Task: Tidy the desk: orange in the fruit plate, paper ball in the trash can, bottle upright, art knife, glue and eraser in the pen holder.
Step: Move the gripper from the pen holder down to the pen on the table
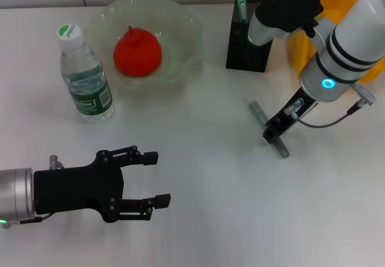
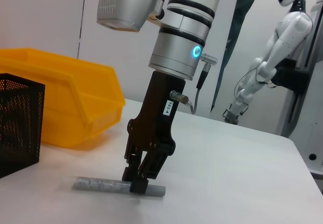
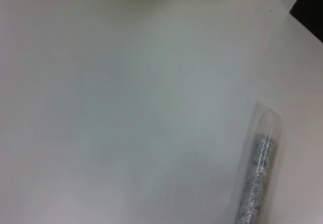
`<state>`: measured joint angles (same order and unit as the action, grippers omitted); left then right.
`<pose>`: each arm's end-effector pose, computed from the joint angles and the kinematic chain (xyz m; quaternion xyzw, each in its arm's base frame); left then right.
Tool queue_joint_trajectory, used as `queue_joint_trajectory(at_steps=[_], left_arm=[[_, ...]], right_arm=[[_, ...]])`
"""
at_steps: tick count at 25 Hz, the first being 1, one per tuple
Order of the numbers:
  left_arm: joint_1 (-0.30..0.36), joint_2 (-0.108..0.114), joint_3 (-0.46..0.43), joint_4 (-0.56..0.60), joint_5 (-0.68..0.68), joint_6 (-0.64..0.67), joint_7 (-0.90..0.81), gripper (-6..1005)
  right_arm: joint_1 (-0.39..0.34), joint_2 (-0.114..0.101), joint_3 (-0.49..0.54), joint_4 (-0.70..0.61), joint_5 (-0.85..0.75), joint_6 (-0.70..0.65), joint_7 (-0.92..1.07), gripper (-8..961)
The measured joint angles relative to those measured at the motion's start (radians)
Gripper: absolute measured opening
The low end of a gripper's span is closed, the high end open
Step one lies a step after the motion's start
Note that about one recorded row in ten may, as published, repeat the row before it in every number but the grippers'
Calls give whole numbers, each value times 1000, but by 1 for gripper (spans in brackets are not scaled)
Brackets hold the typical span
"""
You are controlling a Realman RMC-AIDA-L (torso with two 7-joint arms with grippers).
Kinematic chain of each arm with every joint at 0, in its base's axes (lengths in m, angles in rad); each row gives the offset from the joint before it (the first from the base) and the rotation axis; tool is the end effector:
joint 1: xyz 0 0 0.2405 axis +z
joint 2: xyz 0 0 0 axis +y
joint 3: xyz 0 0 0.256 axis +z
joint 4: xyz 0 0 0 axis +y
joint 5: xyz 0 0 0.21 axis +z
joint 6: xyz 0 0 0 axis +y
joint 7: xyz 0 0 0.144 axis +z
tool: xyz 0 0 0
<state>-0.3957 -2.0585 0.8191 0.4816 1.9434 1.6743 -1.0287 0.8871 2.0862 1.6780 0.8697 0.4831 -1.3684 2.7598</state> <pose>-0.2927 0.2560 -0.0313 -0.9530 -0.1405 -0.2608 0.0630 0.1769 0.3888 -0.0559 -0.8738 0.3841 -0.2413 0.1753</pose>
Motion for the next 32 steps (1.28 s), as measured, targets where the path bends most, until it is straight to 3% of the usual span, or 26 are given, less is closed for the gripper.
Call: queue_joint_trajectory(at_steps=[11,13,18,25,32], left_arm=[[3,0,0,0,0,2,0,847],[3,0,0,0,0,2,1,847],[3,0,0,0,0,2,1,847],[3,1,0,0,1,2,2,847],[3,2,0,1,2,2,2,847]], right_arm=[[-1,-2,-3,0,-1,-1,0,259],[-1,-2,-3,1,-1,-1,0,139],[-6,-3,3,12,-1,1,-15,118],[-76,-5,8,178,8,11,-46,82],[-74,-5,11,186,18,9,-48,44]])
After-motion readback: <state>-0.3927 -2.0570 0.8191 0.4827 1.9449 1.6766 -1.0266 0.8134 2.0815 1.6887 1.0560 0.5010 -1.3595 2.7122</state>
